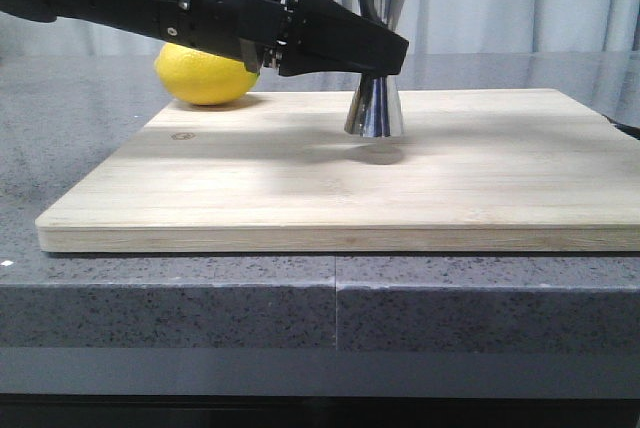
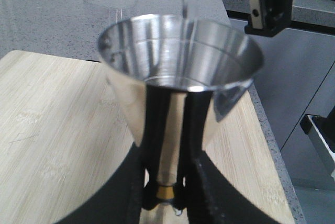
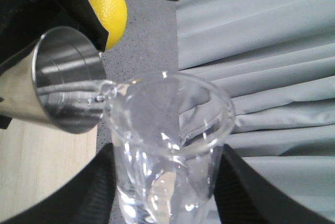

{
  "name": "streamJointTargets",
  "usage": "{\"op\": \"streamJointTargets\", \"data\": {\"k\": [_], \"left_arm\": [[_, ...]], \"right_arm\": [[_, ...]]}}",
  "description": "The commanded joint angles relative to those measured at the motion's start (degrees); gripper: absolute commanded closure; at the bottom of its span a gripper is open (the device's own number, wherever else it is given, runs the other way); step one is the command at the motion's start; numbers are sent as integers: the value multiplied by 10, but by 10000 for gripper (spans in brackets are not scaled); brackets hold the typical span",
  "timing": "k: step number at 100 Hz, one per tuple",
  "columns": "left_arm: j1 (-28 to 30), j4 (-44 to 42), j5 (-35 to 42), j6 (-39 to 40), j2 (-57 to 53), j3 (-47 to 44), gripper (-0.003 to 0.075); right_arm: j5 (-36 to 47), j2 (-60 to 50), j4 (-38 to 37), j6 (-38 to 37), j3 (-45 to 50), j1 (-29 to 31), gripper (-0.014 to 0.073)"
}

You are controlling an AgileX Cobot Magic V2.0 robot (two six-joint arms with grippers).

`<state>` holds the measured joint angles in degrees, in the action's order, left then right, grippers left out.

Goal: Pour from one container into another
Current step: 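Tilt the beaker with the right gripper, pouring water into the jigger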

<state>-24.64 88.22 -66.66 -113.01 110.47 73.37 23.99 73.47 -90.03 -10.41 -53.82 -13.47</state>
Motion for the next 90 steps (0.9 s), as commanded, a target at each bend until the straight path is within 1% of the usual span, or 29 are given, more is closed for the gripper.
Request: {"op": "streamJointTargets", "data": {"k": [1,42,49,90], "left_arm": [[-4,42,-42,5,-29,17,741],[-4,35,-46,5,-29,17,741],[-4,35,-47,5,-29,17,741],[-4,35,-62,5,-29,17,741]], "right_arm": [[4,-21,11,4,-20,0,373],[1,-21,0,12,-20,0,373],[1,-21,0,25,-20,0,373],[1,-21,-2,26,-20,0,373]]}}
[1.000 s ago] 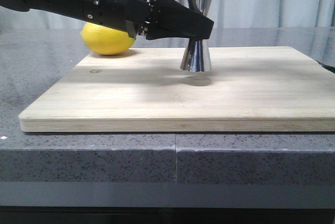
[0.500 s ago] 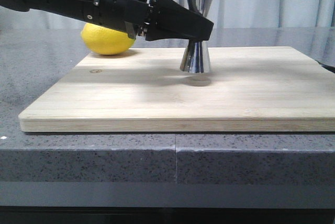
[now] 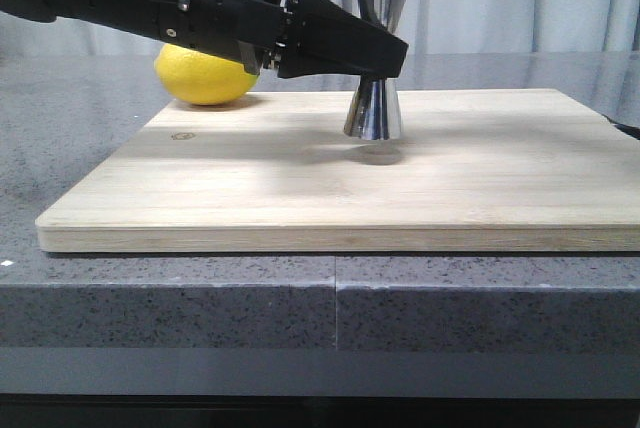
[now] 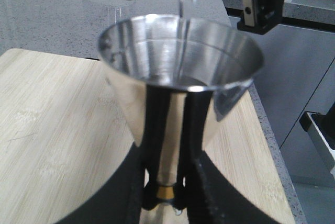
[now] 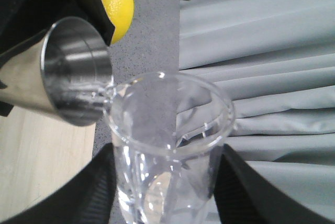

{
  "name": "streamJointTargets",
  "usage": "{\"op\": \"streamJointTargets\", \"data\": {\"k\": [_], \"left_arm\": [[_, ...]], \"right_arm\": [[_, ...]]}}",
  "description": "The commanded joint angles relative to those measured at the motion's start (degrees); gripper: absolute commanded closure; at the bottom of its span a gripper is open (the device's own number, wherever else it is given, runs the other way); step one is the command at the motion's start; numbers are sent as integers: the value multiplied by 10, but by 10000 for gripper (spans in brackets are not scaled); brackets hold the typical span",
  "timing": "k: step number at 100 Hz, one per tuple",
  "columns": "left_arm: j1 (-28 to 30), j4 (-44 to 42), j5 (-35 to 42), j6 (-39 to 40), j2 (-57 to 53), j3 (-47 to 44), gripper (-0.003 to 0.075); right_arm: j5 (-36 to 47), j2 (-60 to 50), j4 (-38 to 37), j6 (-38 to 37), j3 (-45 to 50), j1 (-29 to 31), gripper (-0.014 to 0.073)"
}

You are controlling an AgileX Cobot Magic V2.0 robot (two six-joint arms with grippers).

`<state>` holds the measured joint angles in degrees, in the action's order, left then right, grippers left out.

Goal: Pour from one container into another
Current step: 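Tilt the beaker with the right gripper, pouring water into the jigger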

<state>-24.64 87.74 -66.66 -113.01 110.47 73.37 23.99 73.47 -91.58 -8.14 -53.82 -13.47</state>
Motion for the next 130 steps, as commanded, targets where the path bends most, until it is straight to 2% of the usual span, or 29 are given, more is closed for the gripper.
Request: {"op": "streamJointTargets", "data": {"k": [1,78,130], "left_arm": [[-4,39,-62,5,-29,17,741],[-4,35,-66,5,-29,17,741],[-4,35,-66,5,-29,17,741]], "right_arm": [[1,-21,14,3,-20,0,373],[1,-21,-10,3,-20,0,373],[1,-21,-11,29,-20,0,373]]}}
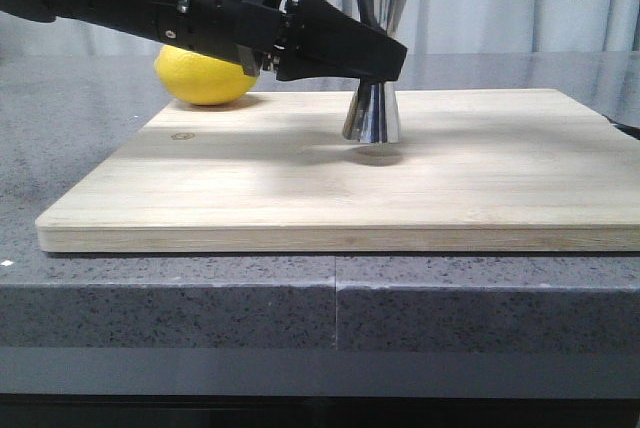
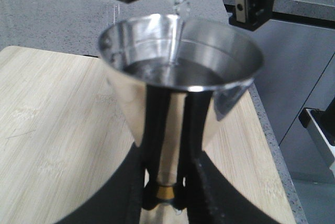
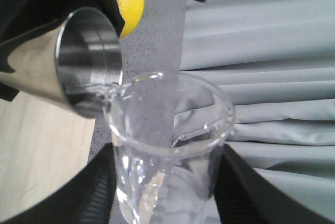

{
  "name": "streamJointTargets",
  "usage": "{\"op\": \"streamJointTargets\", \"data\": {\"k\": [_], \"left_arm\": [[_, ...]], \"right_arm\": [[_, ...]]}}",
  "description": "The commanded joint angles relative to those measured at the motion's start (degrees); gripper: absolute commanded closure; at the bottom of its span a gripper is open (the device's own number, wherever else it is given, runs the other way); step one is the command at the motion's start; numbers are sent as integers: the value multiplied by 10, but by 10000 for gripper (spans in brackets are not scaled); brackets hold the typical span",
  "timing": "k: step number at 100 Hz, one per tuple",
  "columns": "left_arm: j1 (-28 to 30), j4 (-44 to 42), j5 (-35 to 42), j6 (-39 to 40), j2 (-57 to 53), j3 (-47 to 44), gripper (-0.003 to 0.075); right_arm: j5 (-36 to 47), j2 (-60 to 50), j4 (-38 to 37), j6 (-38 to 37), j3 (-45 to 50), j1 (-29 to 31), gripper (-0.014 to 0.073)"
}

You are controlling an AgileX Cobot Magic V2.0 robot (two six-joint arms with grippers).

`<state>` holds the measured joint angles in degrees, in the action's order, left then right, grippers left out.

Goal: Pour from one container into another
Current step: 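Tilt the beaker with the right gripper, pouring water into the jigger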

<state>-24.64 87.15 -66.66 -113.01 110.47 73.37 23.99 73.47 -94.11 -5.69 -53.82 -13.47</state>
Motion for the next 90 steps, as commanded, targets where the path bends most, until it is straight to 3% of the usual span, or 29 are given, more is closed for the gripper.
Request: {"op": "streamJointTargets", "data": {"k": [1,90], "left_arm": [[-4,41,-66,5,-29,17,741],[-4,41,-66,5,-29,17,741]], "right_arm": [[1,-21,14,4,-20,0,373],[-4,-21,-6,7,-20,0,373]]}}
